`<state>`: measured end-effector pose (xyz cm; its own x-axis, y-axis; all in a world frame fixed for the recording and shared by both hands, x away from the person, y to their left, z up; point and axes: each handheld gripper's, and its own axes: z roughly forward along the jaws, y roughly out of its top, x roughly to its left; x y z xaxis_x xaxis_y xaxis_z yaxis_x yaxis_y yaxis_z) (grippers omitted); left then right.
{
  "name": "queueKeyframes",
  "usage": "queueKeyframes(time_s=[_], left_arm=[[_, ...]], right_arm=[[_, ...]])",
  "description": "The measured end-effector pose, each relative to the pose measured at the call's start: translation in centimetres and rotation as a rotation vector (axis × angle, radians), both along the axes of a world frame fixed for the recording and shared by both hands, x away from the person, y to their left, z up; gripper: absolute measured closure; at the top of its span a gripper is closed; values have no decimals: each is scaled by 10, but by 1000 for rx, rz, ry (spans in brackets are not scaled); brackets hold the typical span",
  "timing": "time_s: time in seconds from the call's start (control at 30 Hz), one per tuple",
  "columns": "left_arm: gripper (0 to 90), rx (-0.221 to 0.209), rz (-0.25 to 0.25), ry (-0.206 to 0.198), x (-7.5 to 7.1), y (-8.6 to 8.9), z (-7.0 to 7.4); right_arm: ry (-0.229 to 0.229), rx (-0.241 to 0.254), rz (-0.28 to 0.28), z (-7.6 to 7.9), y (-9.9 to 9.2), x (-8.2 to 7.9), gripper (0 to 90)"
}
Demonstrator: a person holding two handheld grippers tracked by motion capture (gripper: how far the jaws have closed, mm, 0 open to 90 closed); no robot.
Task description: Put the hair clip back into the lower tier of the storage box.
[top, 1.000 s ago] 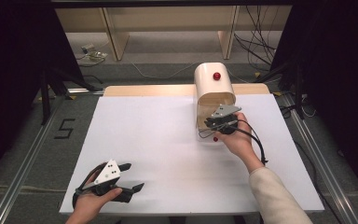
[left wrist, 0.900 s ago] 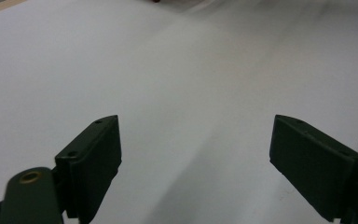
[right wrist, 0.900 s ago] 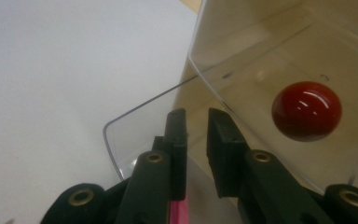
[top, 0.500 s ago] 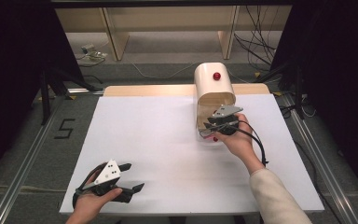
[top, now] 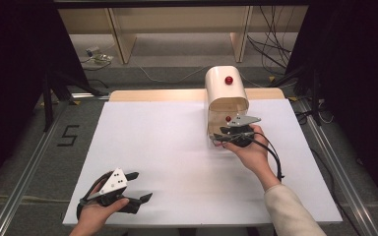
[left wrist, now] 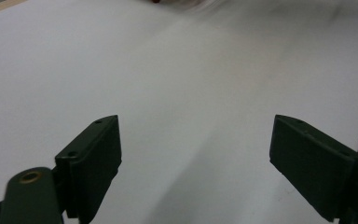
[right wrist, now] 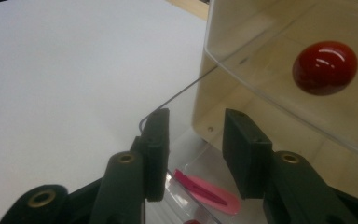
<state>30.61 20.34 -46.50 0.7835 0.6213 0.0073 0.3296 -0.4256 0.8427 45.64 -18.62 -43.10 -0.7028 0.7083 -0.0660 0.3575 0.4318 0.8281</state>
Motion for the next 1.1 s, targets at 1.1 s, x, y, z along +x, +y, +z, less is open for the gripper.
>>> queueKeyframes(time_s=[1.1], left_arm=[[165, -10, -1, 23, -1, -3, -3]], right_arm=[[-20, 83, 7, -7, -32, -64, 379]])
